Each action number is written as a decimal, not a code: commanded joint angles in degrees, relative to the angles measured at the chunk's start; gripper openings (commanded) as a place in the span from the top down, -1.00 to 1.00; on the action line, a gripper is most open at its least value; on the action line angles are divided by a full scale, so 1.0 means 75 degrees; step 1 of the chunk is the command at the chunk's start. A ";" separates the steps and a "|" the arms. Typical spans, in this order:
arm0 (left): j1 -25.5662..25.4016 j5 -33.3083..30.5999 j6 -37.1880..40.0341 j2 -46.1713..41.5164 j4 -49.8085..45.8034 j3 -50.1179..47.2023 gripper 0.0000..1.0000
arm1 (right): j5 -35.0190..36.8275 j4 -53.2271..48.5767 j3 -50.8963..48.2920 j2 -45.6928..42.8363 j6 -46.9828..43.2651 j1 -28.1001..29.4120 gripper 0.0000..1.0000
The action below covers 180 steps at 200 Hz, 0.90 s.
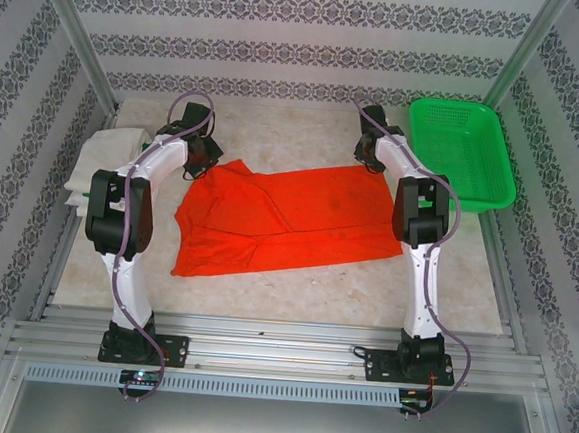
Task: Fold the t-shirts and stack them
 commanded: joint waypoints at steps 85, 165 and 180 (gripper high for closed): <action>0.0137 0.0074 -0.0035 0.0201 0.0240 -0.0077 1.00 | -0.0636 -0.1233 0.0579 0.0495 0.0303 -0.0168 0.98; 0.0307 0.0042 0.0026 -0.0196 0.0173 -0.0090 1.00 | 0.0017 -0.0051 -0.0517 -0.1162 -0.0673 0.0206 1.00; 0.0360 0.0017 0.0053 -0.0427 0.0170 -0.0199 1.00 | 0.0119 0.0357 -0.1090 -0.1599 -0.0809 0.0266 1.00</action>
